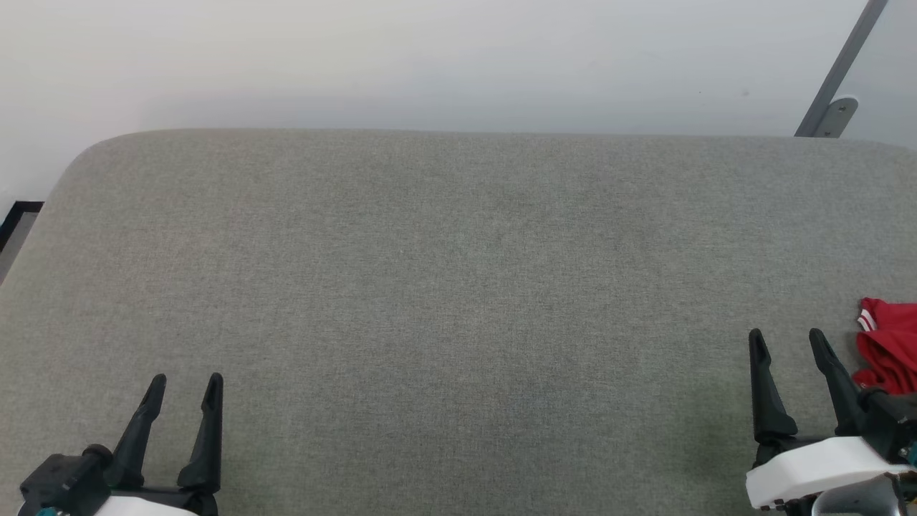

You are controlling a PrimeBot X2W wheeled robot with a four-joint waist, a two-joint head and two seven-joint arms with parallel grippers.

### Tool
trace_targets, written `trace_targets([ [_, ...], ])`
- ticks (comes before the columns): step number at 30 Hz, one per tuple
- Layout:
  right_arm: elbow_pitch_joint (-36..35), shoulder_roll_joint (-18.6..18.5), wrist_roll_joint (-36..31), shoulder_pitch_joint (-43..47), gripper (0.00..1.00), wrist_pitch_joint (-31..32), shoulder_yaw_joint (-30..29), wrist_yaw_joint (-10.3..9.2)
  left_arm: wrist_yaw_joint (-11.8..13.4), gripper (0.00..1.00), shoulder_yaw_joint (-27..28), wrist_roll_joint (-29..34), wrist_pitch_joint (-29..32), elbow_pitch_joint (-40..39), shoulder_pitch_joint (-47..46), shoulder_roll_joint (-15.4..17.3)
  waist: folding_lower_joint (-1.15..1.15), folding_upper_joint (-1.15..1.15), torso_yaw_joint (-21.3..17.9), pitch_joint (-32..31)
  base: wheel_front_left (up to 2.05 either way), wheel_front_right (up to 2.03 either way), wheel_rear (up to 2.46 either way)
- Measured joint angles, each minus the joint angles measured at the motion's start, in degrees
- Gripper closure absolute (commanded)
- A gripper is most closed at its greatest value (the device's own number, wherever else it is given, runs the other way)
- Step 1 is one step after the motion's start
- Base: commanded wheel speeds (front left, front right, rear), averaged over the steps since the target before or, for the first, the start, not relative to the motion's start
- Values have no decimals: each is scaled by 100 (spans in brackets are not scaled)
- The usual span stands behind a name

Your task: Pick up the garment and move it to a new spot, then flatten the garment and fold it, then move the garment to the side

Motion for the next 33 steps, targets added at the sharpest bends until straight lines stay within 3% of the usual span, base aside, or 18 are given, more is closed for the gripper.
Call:
trace_targets([
  [5,-25,3,76,0,0,0,23,0,0,0,32,-8,0,-10,-8,-5,0,0,1,41,0,0,0],
  [6,-11,8,96,1,100,1,25,1,-1,100,25,-31,0,12,-5,-22,0,0,1,51,0,0,0],
  [11,259,53,166,62,100,26,21,2,-2,100,-64,-93,26,242,13,-232,0,0,-4,49,0,0,0],
  [33,543,53,2303,-133,100,357,31,2,-2,100,97,-1862,513,458,-203,-519,0,0,-79,-3,0,0,0],
])
